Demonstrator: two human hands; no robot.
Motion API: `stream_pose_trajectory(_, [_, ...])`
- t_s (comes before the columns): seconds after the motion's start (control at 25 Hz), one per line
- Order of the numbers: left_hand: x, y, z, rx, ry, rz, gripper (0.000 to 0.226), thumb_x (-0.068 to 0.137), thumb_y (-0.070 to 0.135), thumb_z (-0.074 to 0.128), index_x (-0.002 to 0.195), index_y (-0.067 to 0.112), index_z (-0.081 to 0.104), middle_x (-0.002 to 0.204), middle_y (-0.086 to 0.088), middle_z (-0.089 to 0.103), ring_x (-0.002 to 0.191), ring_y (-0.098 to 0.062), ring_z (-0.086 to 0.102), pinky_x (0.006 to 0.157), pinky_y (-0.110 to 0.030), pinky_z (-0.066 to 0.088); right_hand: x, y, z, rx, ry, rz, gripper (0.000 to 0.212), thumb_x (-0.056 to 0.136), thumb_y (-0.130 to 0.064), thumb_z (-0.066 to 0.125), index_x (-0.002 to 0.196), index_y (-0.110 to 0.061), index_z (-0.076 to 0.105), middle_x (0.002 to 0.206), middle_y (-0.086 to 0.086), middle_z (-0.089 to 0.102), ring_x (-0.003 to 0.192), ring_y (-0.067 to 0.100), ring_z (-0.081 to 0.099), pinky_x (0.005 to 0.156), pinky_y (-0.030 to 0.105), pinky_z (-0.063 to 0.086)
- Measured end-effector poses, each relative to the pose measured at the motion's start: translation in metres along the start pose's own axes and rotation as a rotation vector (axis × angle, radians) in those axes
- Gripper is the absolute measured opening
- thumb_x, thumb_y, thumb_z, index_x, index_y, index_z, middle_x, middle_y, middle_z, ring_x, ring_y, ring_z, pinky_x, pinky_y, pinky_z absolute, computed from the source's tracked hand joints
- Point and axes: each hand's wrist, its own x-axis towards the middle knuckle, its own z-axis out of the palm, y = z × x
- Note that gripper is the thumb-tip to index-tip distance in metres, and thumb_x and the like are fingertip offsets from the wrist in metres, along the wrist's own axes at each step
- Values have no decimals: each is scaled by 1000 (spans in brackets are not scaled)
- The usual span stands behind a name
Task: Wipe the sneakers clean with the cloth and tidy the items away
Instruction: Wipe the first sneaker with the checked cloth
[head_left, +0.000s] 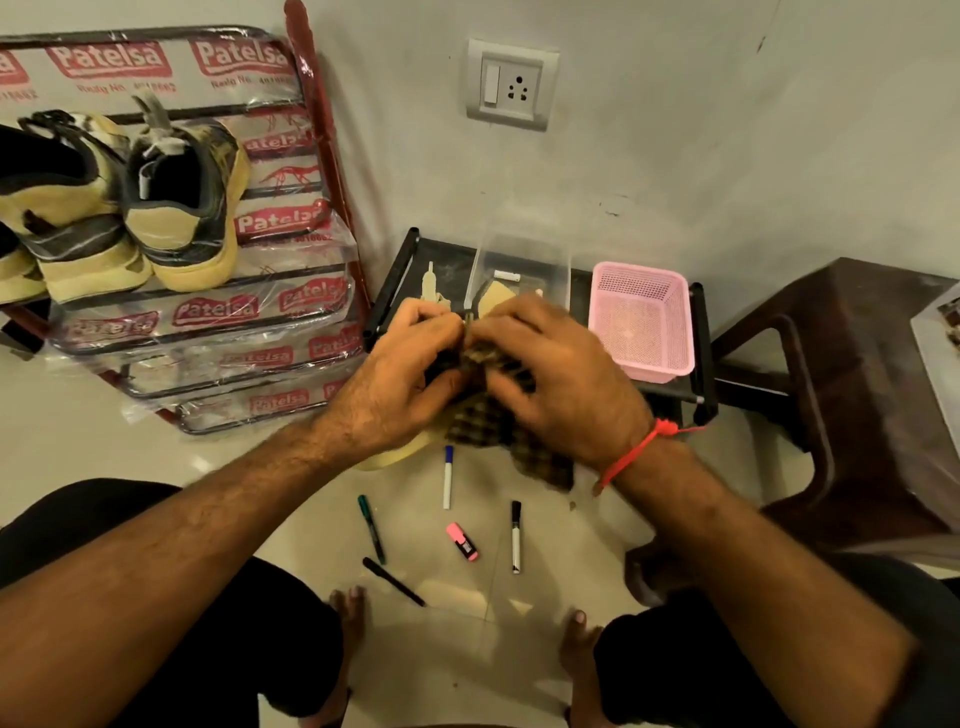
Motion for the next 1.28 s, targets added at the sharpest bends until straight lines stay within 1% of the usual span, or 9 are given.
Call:
stream_pose_trajectory(0.12, [0,-1,-2,45,43,-47,38,91,41,62,91,2,58,102,-4,50,94,-18,50,77,-19,49,6,18,-9,16,82,223,27,87,-14,60,113,-10,66,103,9,58,95,22,55,84,42,51])
stream_pose_trajectory(0.28, [-1,-6,-8,41,50,-60,34,91,36,60,90,3,57,98,-5,52,95,-20,50,77,-26,50,-4,-2,1,12,-60,17,30,88,-22,54,113,-10,66,106,10,60,98,24,57,87,33,49])
stream_pose_trajectory(0.36, [3,-5,-11,31,49,-81,40,92,42,61,87,3,54,94,-6,53,91,-20,49,74,-22,46,3,20,-5,-16,23,173,28,88,-18,60,114,-10,67,105,9,60,97,24,57,85,31,49])
stream_pose_trajectory(0.52, [1,-4,-5,-32,-4,-195,33,98,40,57,91,8,54,84,-8,58,78,-23,56,65,-37,47,-1,45,-7,-41,101,317,25,87,-11,65,112,-11,68,103,7,62,95,21,59,85,16,37])
stream_pose_trajectory(0.72, [5,0,-4,-201,-52,-471,22,103,28,56,94,8,59,79,-12,60,71,-14,52,65,-36,43,-1,35,-5,-80,48,302,25,91,-20,61,116,-16,65,111,4,60,101,22,58,85,36,52])
stream_pose_trajectory(0.88, [7,3,1,-385,57,-642,30,96,35,61,86,7,60,84,-32,60,72,-33,57,69,-45,48,-2,10,9,-252,-19,238,30,90,-23,60,118,-16,63,109,6,57,98,25,57,70,35,52])
stream_pose_trajectory(1.04, [8,3,2,-349,189,-788,32,98,27,63,81,1,57,73,-12,53,70,-23,49,68,-38,41,-11,-17,36,-230,-57,68,32,88,-26,48,111,-12,66,103,9,61,90,29,61,68,38,56])
stream_pose_trajectory(1.2, [12,5,-5,-376,190,-842,27,99,28,62,80,10,61,73,-6,52,72,-19,48,69,-35,39,-27,-43,71,-204,-269,-123,27,84,-26,71,110,-17,69,98,5,63,87,26,61,73,39,57])
stream_pose_trajectory(1.28, [13,7,-9,-349,175,-828,28,99,29,62,78,12,60,69,-2,53,70,-17,50,68,-38,43,-18,-27,61,-218,-206,-125,25,87,-23,64,109,-15,70,98,8,63,85,28,62,69,40,56])
